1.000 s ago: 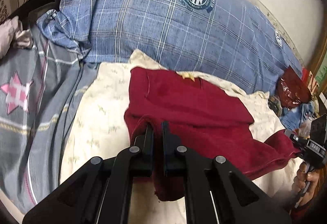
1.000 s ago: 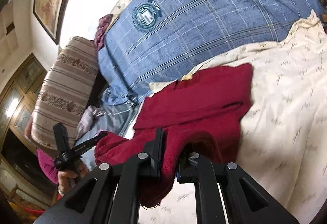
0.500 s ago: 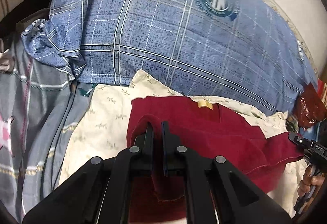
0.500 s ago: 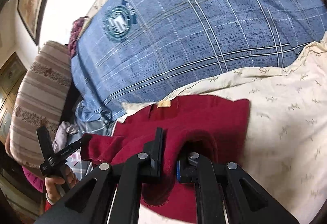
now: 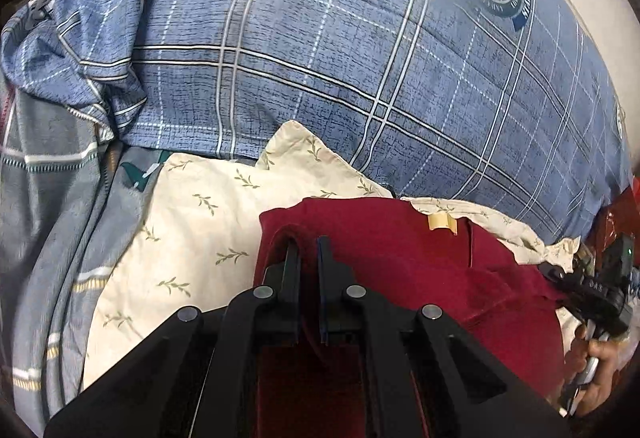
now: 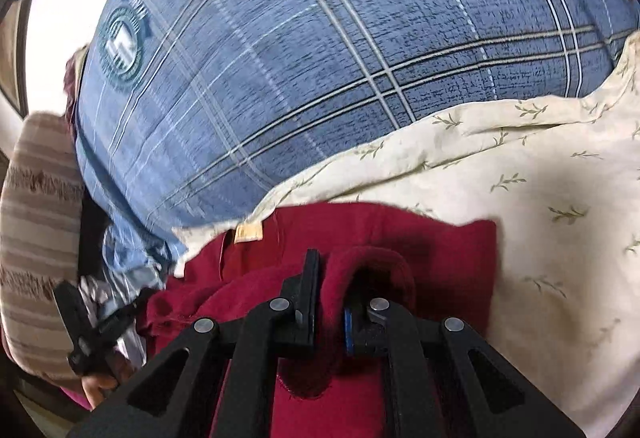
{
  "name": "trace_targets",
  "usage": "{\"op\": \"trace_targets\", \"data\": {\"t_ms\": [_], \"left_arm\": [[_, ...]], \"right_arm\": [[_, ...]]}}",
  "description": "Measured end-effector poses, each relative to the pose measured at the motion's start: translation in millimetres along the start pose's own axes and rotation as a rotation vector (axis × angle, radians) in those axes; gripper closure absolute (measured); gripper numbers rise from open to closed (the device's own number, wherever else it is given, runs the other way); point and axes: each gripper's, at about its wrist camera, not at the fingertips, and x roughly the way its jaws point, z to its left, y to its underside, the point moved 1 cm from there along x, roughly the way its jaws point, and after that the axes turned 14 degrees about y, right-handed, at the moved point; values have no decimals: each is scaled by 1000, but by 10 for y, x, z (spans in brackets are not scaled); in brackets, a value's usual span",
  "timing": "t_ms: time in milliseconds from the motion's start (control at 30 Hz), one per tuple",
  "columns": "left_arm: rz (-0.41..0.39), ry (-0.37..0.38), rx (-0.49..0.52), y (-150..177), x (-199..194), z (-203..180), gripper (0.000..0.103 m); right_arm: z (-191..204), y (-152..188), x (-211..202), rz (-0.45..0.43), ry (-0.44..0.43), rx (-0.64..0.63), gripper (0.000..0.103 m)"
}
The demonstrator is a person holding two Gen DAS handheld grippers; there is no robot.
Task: Fold small clothes
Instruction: 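Lower the folded hem onto the sweater and open both tools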
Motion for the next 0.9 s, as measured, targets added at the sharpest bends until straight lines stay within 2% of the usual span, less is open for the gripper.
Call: {"op": "trace_targets", "data": {"t_ms": [67, 133, 200, 233, 267, 300, 400, 467, 533, 700, 767, 833, 900], "left_arm": [[12, -2, 7, 3, 20, 2, 96], [27, 26, -3, -12, -25, 9, 91], [11, 62, -17, -27, -123, 13, 83], [-28, 59, -17, -34, -233, 2, 63], [-58, 44, -10, -26, -300, -5, 43], [-100, 32, 5, -9, -415, -32, 41], [-62, 56, 41, 59, -502, -106, 41], [-59, 45, 59, 116, -510, -133, 41], [-25, 26, 72, 160, -409, -142, 41], [88, -59, 39, 237, -19, 41, 41], [118, -84, 22, 264, 93, 143, 39], [123, -72, -17, 266, 154, 240, 31], [118, -72, -32, 255, 166, 276, 29]], "right_arm": [[-46, -13, 104, 61, 8, 27, 89], [-94, -12, 59, 80, -7, 58, 74], [-171, -24, -173, 26, -40, 92, 46], [-223, -22, -362, -17, -40, 103, 42], [-238, -2, -505, -42, -25, 90, 41], [-212, 15, -587, -51, -14, 64, 41], [32, 194, -780, -34, -13, -107, 44], [273, 317, -720, -4, 35, -220, 44], [439, 329, -564, 10, 49, -262, 44], [637, 5, 14, 11, 130, -226, 43], [592, -120, 258, 15, 196, -186, 43], [471, -218, 527, 47, 230, -145, 43], [370, -242, 661, 60, 208, -112, 43]]}}
